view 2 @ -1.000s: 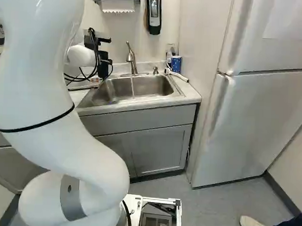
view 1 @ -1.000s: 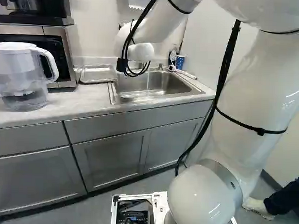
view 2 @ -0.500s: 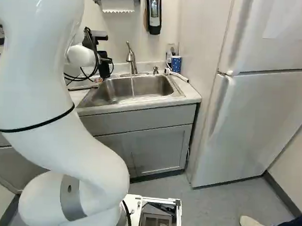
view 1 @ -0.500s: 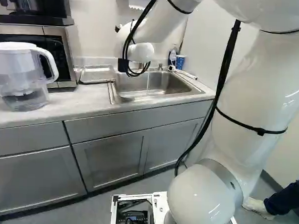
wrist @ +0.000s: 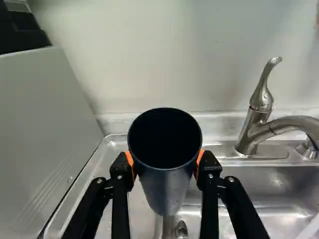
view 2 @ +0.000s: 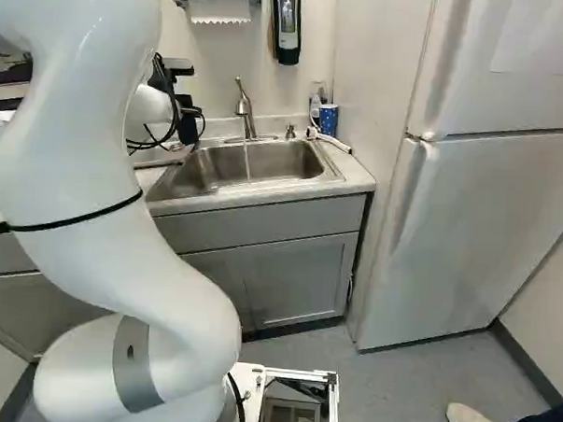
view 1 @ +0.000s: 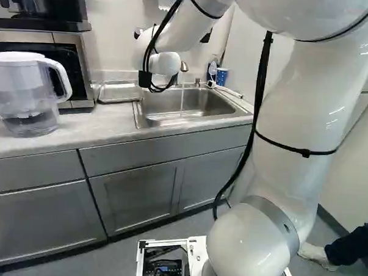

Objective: Rinse the cup and place it in the tray

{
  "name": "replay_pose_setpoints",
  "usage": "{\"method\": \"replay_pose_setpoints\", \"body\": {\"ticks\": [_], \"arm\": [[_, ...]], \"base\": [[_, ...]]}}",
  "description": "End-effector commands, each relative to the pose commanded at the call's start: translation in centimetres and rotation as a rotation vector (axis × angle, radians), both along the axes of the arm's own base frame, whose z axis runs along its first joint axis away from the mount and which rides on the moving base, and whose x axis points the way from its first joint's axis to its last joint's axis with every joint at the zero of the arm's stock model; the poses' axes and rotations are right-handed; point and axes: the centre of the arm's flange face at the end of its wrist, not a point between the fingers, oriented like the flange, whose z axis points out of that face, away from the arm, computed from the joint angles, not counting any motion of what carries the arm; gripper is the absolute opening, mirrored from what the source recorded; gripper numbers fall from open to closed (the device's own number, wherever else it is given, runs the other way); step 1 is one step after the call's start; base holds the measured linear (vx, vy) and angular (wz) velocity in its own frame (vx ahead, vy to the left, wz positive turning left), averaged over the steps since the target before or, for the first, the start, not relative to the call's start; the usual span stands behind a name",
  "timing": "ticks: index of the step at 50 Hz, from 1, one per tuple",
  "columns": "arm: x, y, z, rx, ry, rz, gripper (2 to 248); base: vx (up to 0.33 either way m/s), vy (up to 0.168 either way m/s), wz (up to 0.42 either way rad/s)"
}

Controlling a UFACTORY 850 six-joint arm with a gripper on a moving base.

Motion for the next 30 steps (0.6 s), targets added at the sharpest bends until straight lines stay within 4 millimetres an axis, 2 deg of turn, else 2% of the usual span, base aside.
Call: {"method": "replay_pose_setpoints", "body": {"ticks": [21, 30], "arm": [[1.2, 3.7, -0.2, -0.018, -0.019, 0.064, 126], [1.8, 5.3, -0.9, -0.028, -0.017, 0.089, 126]], "base": [[0.0, 0.0, 0.0], [0.0, 0.0, 0.0]]}}
